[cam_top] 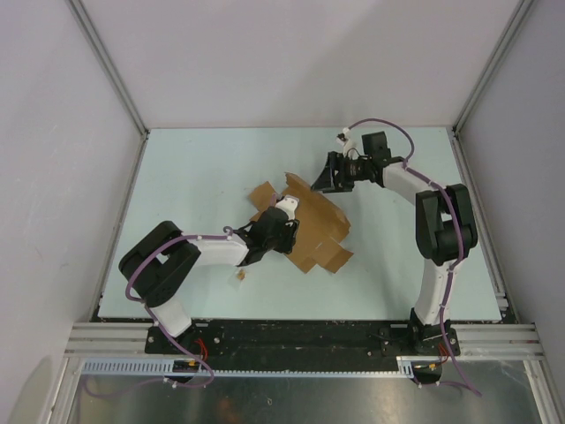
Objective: Fold the paper box
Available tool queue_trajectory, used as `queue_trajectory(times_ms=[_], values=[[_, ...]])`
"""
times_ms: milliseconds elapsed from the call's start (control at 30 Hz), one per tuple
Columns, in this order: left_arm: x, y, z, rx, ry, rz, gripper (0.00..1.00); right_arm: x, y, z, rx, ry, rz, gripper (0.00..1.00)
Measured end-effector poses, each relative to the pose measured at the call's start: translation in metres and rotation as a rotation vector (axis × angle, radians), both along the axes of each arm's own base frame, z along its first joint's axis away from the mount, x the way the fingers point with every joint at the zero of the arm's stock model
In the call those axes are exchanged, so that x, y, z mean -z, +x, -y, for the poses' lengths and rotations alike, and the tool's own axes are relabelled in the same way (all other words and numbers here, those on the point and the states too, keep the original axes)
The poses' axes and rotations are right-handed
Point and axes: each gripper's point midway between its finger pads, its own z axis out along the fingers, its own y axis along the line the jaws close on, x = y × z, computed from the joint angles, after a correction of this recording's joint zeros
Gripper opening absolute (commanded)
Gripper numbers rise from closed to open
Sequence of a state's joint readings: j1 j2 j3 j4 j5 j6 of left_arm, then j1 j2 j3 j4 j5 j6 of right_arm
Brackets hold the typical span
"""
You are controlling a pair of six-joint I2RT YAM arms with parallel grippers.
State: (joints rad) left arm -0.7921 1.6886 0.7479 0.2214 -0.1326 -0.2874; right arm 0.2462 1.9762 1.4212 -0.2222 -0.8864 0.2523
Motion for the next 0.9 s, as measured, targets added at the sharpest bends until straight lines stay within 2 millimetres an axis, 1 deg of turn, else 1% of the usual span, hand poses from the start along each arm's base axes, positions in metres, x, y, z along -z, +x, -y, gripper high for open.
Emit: queue_trajectory(times_ms=[467, 700, 800, 900], values=[[0.000, 0.000, 0.000, 0.000, 0.000, 0.000, 0.47, 0.018, 0.001, 0.001, 0.028, -0.107, 0.020, 0.79], [0.000, 0.000, 0.000, 0.000, 0.000, 0.000, 0.47, 0.026, -0.001, -0.001, 0.025, -0.165, 0.040, 0.79], [0.000, 0.000, 0.000, 0.000, 0.000, 0.000, 0.47, 0.029, -0.003, -0.002, 0.022, -0.185, 0.041, 0.76], [0.000, 0.000, 0.000, 0.000, 0.000, 0.000, 0.47, 0.032, -0.004, -0.002, 0.022, -0.202, 0.042, 0.72]])
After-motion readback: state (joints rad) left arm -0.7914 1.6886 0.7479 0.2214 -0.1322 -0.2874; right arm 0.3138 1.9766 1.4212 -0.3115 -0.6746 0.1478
